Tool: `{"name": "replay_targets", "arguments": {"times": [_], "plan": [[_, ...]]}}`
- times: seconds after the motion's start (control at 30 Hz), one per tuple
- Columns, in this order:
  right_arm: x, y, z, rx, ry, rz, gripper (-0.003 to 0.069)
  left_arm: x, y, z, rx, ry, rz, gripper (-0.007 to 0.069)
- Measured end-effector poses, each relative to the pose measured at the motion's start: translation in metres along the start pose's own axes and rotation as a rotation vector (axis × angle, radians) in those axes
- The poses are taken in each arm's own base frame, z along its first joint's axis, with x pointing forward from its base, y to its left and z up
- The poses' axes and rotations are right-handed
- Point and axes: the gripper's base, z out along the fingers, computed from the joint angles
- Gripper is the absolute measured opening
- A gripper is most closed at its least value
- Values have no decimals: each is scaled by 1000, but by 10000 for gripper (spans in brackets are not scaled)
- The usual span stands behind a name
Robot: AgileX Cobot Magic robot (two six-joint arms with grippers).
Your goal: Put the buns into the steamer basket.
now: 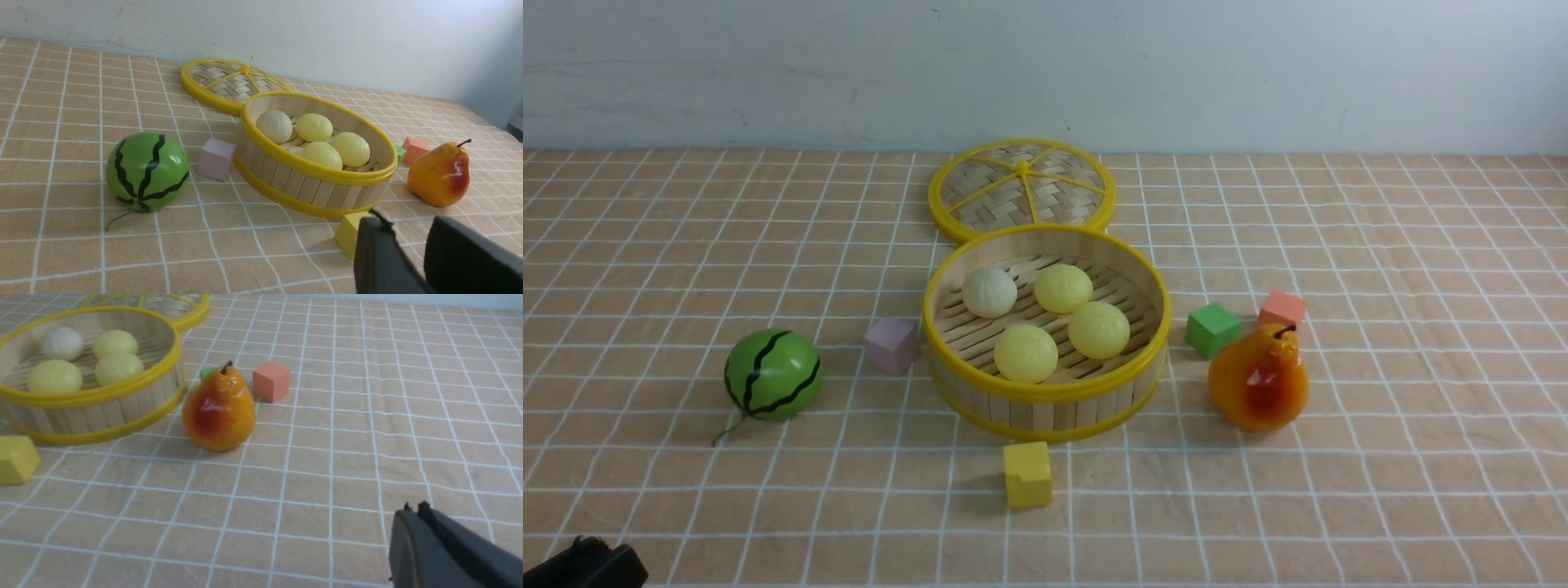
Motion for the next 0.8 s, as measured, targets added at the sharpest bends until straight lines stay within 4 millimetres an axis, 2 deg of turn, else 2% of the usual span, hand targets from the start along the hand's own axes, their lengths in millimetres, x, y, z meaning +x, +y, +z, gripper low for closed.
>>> {"name": "replay_targets", "arguments": {"times": [0.03,0.13,0.23,0.8], "plan": [[2,0,1,2,-10,5,-10,0,0,0,0,0,0,176],[35,-1,8,17,-33,60,-10,0,0,0,0,0,0,176],[56,-1,13,25,15,105,-10,0,0,0,0,0,0,176],[56,-2,13,37,10,135,3,0,0,0,0,-2,0,194]]}}
